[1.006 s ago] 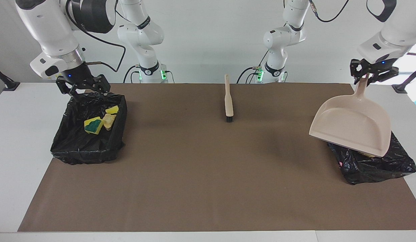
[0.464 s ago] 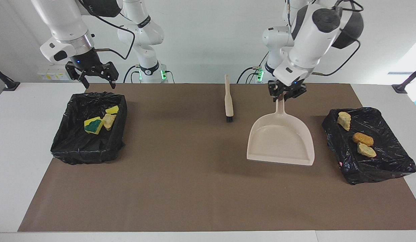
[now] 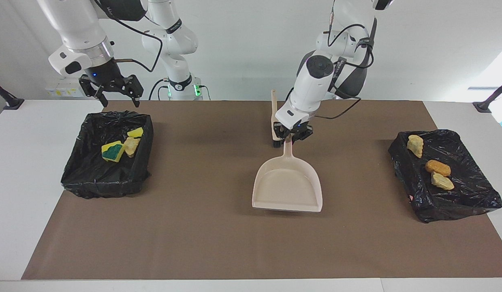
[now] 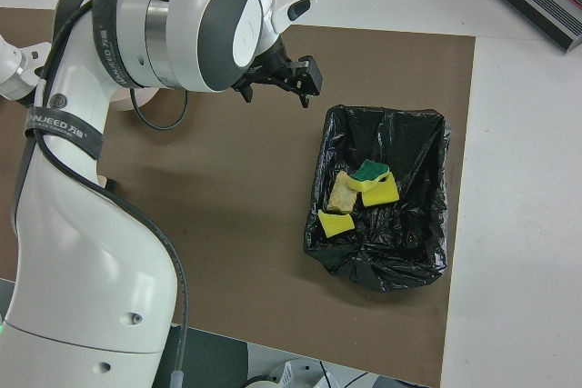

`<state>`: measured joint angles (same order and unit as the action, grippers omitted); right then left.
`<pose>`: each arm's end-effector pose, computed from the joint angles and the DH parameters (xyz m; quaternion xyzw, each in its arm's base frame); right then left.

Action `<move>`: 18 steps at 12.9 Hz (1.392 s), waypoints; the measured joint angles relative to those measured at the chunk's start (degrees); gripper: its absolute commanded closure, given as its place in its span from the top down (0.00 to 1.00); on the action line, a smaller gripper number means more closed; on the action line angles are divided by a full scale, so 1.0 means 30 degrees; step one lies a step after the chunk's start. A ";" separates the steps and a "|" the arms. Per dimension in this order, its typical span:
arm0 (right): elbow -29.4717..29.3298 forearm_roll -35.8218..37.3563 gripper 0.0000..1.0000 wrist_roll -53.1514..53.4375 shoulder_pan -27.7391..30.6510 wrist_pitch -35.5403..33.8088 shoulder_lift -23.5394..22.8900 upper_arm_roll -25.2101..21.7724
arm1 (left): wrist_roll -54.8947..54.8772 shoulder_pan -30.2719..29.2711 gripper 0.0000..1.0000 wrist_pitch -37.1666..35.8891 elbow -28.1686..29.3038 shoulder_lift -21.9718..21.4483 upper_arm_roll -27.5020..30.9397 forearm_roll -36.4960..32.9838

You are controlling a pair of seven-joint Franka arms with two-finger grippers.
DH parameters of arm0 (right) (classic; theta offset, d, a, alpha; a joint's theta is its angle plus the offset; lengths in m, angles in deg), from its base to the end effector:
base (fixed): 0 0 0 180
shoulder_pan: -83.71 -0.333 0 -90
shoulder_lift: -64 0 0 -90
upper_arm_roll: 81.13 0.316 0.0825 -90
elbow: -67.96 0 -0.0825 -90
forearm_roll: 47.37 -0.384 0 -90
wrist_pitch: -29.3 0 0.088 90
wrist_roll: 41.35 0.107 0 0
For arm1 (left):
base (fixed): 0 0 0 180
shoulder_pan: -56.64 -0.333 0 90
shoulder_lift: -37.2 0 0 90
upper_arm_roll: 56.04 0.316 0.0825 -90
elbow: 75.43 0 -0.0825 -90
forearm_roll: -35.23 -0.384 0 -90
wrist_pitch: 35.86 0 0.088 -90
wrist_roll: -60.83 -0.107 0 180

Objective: Sweep and dump trash in bin
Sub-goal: 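Bring the empty dustpan back and set it on the table with the left gripper, then open the left gripper and withdraw it from the dustpan handle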

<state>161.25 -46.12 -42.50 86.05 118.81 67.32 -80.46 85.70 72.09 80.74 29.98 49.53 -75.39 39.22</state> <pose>0.5349 -0.0178 0.6283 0.9999 -0.0046 -0.0043 0.0111 0.5056 -0.3436 0.4171 0.9955 -0.0672 -0.0368 0.0555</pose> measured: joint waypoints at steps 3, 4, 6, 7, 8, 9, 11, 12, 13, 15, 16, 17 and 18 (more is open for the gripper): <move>0.0005 -0.0001 1.00 0.0000 0.0000 0.0000 0.0000 0.0000 | 0.0023 0.0608 0.00 0.1092 0.1109 0.0455 0.0002 0.0001; 0.0006 -0.0001 1.00 0.0000 0.0000 0.0000 0.0000 0.0000 | 0.0019 0.0683 0.00 0.1408 0.1417 0.0446 0.0008 0.0001; 0.0007 -0.0001 1.00 0.0000 0.0000 0.0000 0.0000 0.0000 | 0.0007 0.0703 0.00 0.1937 0.1957 0.0454 0.0027 0.0001; 0.0008 -0.0001 1.00 0.0000 0.0000 0.0000 0.0000 0.0000 | -0.0007 0.0703 0.00 0.2247 0.2203 0.0453 0.0038 0.0001; 0.0008 -0.0002 1.00 0.0000 0.0000 0.0000 0.0000 0.0000 | -0.0006 0.0704 0.09 0.2464 0.2352 0.0453 0.0037 0.0001; 0.0009 -0.0002 1.00 0.0000 0.0001 0.0000 0.0000 0.0000 | -0.0003 0.0703 0.27 0.2525 0.2406 0.0451 0.0039 0.0001; 0.0011 -0.0002 1.00 0.0000 0.0001 0.0000 0.0000 0.0000 | 0.0015 0.0704 1.00 0.2485 0.2407 0.0447 0.0046 0.0001; 0.0011 -0.0002 1.00 0.0000 0.0001 0.0000 0.0000 0.0000 | 0.0147 0.0701 1.00 0.2343 0.2402 0.0442 0.0096 0.0002; 0.0012 -0.0002 1.00 0.0000 0.0001 0.0000 0.0000 0.0000 | 0.0327 0.0677 1.00 0.2068 0.2363 0.0403 0.0226 0.0002; 0.0013 -0.0002 1.00 0.0000 0.0001 0.0000 0.0000 0.0000 | 0.0421 0.0139 1.00 0.1458 0.2063 0.0095 0.0504 0.0002; 0.0013 -0.0002 1.00 0.0000 0.0001 0.0000 0.0000 0.0000 | 0.0414 -0.0391 1.00 0.1189 0.1762 -0.0135 0.0574 0.0001; 0.0013 -0.0002 1.00 0.0000 0.0001 0.0000 0.0000 0.0000 | 0.0392 -0.1025 1.00 0.0922 0.1372 -0.0406 0.0619 -0.0002; 0.0013 -0.0002 1.00 0.0000 0.0001 0.0000 0.0000 0.0000 | 0.0251 -0.1717 1.00 0.0709 0.0984 -0.0678 0.0650 -0.0006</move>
<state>161.29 -46.12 -42.50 86.05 118.81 67.32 -80.46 86.45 66.94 82.87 32.93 47.49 -73.44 39.20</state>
